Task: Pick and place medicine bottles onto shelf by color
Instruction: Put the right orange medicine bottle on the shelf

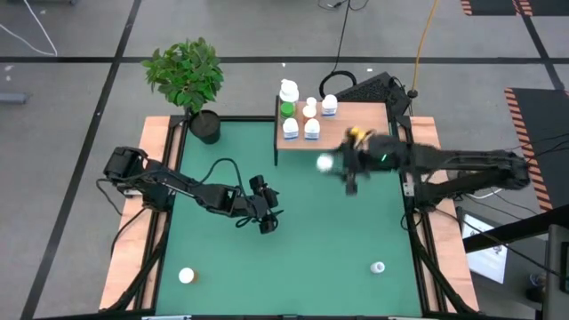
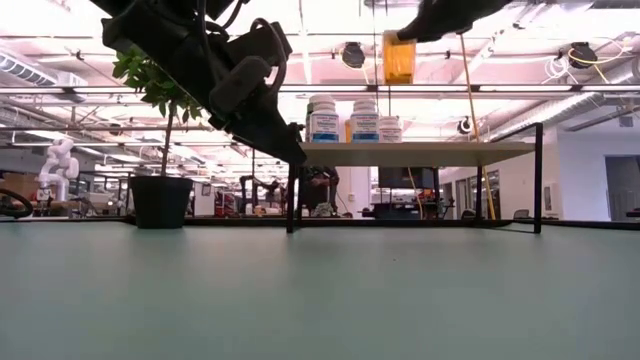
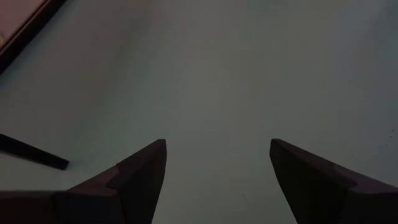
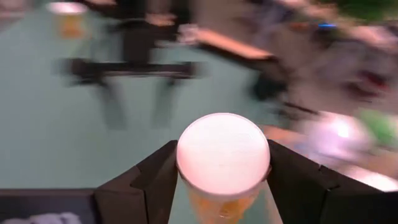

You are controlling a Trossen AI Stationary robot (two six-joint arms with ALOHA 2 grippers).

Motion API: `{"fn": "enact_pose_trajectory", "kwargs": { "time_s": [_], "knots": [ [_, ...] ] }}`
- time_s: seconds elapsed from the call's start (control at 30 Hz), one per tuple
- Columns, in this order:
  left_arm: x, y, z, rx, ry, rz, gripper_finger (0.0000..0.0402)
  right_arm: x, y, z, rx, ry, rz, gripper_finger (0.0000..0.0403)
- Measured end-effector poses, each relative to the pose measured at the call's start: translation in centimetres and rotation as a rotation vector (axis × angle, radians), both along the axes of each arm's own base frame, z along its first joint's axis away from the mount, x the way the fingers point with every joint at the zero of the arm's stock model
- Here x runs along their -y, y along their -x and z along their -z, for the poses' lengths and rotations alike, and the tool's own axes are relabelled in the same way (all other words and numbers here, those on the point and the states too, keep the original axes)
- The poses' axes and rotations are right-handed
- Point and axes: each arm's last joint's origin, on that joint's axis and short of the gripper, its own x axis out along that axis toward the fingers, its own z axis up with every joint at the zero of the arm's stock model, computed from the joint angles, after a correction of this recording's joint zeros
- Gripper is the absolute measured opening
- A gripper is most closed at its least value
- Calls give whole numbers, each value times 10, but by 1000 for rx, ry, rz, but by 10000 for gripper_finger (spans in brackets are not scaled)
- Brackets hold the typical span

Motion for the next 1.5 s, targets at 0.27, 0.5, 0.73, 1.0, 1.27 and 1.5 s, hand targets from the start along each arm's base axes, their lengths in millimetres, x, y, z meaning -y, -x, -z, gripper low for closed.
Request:
{"fn": "enact_pose_trajectory", "kwargs": {
  "time_s": [0.27, 0.5, 0.73, 1.0, 1.27, 1.5],
  "knots": [
    [-2, -1, 0, 8, 5, -11, 289, 82, 38, -9, 23, 13, 342, 211],
    [-2, -1, -1, 14, 7, -11, 289, 139, 38, 15, 37, -208, 441, 211],
    [-2, -1, 0, 4, 5, -11, 289, 160, 27, 36, 18, -309, 424, 212],
    [-2, 0, 1, -10, -2, -8, 289, 163, 23, 42, 9, -339, 416, 217],
    [-3, 1, 1, -17, -2, -9, 289, 160, 27, 32, 49, -323, 422, 259],
    [-3, 1, 1, -16, -2, -10, 289, 152, 35, 12, 144, -279, 413, 278]
  ]
}}
